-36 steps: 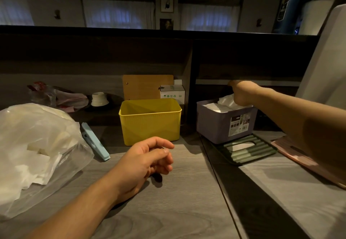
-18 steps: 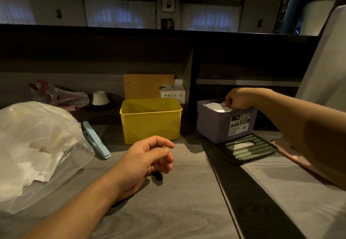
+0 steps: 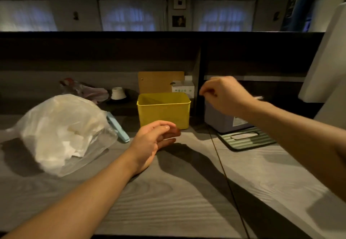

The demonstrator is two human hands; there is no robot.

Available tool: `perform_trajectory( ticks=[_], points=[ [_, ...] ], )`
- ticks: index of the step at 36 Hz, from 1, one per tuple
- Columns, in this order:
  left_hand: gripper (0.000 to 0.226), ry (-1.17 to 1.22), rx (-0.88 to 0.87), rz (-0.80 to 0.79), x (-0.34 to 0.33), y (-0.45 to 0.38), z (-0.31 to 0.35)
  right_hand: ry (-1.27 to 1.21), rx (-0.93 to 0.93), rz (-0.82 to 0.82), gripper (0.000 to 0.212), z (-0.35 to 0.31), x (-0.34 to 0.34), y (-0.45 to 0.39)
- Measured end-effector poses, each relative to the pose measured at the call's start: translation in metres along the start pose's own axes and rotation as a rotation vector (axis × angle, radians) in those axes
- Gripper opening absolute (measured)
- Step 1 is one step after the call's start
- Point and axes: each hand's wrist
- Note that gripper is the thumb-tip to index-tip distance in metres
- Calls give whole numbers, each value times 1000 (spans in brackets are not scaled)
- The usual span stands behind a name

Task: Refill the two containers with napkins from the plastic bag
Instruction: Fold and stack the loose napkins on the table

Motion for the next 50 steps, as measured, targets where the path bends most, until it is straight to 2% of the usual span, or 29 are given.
perform_trajectory(
  ticks=[5,11,16,20,23,26,29,30,32,36,41,44,50],
  points=[
    [26,-497,-191,51,26,20,15,-186,114,-221,25,-82,-22,25],
    [24,-1191,-382,132,99,67,34,-359,208,-426,32,-167,-59,38],
    [22,-1404,-307,195,148,91,39,-375,243,-531,34,-226,-105,30],
    [13,-1520,-193,151,159,97,44,-362,96,-545,36,-258,-140,13],
    [13,-1592,-72,213,163,99,44,-273,67,-584,34,-276,-157,1],
    [10,-1608,16,279,163,99,45,-174,117,-590,29,-288,-160,-8],
    [14,-1537,64,338,163,97,47,-103,74,-626,43,-307,-163,-9],
    [16,-1518,82,357,163,97,48,-125,-11,-653,50,-314,-162,-10],
    [21,-1483,110,401,163,97,49,-214,-55,-672,51,-321,-159,-16],
    [19,-1488,154,405,161,99,53,-312,-43,-810,55,-330,-156,-29],
    [19,-1368,143,468,164,97,54,-240,11,-804,49,-346,-164,-31],
    [36,-1199,96,553,171,97,51,-172,53,-798,43,-348,-168,-28],
    [39,-1011,12,686,176,99,51,-369,-28,-857,21,-335,-157,-24]
  ],
)
Point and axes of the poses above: each hand's wrist, its own y-axis away from the middle knuckle, its own x-axis out of the back of the hand, z = x × y, and after that the axes turned 11 degrees about -x, right-handed
